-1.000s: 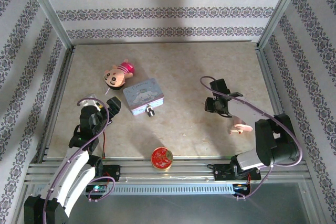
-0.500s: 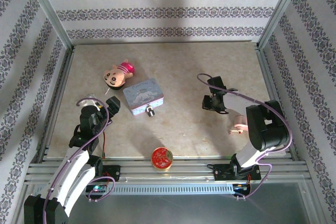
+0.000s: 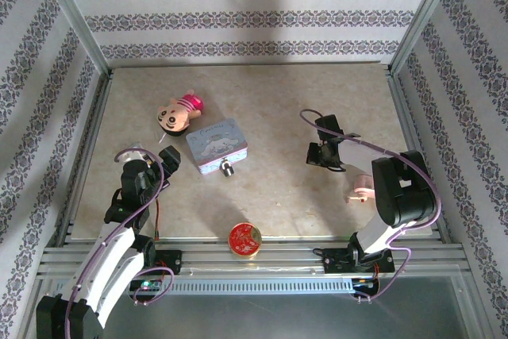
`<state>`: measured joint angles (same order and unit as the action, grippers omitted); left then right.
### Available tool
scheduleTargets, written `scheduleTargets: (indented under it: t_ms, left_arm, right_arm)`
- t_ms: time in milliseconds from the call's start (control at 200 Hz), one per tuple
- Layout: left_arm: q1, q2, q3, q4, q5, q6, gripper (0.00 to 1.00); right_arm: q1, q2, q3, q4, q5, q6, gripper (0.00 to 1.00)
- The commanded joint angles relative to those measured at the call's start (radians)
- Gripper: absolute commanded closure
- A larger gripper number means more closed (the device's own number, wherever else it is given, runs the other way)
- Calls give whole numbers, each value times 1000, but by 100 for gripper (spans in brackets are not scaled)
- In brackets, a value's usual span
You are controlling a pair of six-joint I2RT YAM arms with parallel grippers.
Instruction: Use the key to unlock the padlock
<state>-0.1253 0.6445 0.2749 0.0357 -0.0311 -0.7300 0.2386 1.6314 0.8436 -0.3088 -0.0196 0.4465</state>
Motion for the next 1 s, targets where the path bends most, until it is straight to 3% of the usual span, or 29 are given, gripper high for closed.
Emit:
scheduleTargets:
  t_ms: [0, 500, 755, 850, 994]
  left_arm:
    - [-10, 4, 39, -26, 7, -15, 1]
    - [-10, 102, 191, -52, 249, -11, 1]
    - [-13, 238, 224, 139, 451, -87, 1]
    - [-50, 289, 260, 190, 497, -112, 1]
    - [-174, 346, 328, 198, 446, -95, 1]
  right_arm:
    - [16, -39, 2, 2, -19, 2, 100]
    - [82, -257, -19, -99, 2, -1, 100]
    - [125, -438, -50, -127, 12, 43, 100]
    - [135, -498, -66, -117, -12, 64, 100]
    - [155, -566, -78, -96, -48, 88, 100]
